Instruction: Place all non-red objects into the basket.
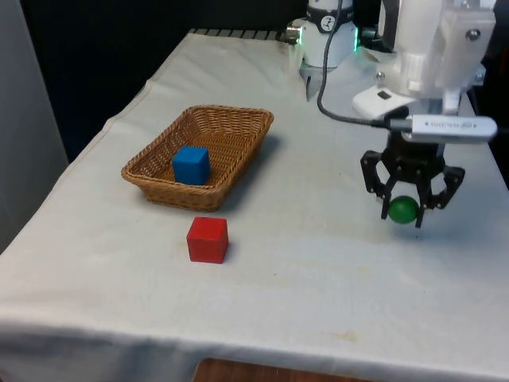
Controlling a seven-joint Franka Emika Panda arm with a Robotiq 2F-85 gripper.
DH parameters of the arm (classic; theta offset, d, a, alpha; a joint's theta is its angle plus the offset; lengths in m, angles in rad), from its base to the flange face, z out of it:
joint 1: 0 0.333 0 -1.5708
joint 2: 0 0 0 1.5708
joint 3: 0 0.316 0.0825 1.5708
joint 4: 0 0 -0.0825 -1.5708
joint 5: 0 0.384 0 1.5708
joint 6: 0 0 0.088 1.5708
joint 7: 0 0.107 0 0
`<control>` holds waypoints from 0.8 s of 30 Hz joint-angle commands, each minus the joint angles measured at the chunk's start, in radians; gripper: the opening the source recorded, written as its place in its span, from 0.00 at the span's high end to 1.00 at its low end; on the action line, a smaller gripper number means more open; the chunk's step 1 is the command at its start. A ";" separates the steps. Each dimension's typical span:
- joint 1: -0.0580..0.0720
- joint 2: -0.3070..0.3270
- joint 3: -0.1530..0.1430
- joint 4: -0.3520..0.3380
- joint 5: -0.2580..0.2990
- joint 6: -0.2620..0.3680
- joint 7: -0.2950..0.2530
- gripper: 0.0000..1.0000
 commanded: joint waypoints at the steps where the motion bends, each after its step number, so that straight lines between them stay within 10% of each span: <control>1: 0.002 -0.018 -0.002 -0.017 -0.001 0.004 -0.003 1.00; 24: -0.004 -0.238 -0.028 -0.264 -0.098 0.008 -0.009 1.00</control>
